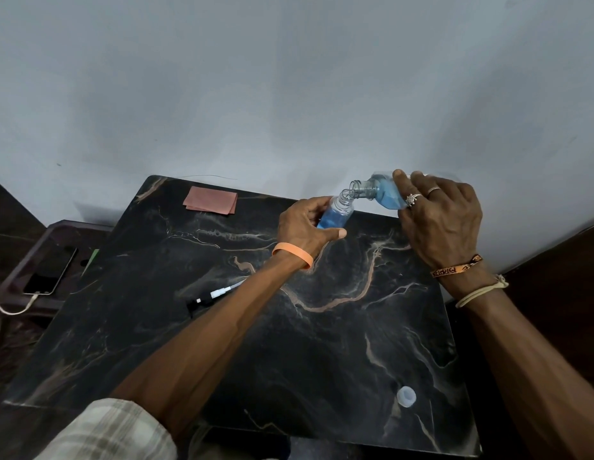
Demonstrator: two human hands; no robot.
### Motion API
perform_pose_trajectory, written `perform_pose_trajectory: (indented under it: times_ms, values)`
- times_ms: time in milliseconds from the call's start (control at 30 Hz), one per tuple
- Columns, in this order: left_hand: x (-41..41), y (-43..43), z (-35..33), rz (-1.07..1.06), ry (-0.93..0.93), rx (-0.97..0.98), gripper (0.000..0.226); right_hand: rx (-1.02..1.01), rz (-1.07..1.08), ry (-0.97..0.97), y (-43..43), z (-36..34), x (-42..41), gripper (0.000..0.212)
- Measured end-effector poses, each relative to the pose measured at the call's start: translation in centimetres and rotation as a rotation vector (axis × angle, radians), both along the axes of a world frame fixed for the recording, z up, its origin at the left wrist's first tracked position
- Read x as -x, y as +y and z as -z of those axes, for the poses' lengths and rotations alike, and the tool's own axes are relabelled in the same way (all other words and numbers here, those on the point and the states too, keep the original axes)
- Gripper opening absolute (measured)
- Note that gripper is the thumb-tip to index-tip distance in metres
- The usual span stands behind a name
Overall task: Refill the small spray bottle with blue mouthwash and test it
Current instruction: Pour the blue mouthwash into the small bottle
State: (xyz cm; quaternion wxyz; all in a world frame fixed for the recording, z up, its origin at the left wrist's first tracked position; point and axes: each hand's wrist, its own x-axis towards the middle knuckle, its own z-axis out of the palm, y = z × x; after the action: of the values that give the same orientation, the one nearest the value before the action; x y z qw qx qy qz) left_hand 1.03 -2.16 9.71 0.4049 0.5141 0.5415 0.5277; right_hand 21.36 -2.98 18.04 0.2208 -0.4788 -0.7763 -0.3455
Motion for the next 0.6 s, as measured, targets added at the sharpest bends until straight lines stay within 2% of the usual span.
perform_pose_trajectory:
  times_ms: [600]
  values:
    - [0.18,0.03,-0.09,0.008,-0.003,0.007,0.065,0.024,0.015,0.003,-0.05,-0.03,0.37,0.045]
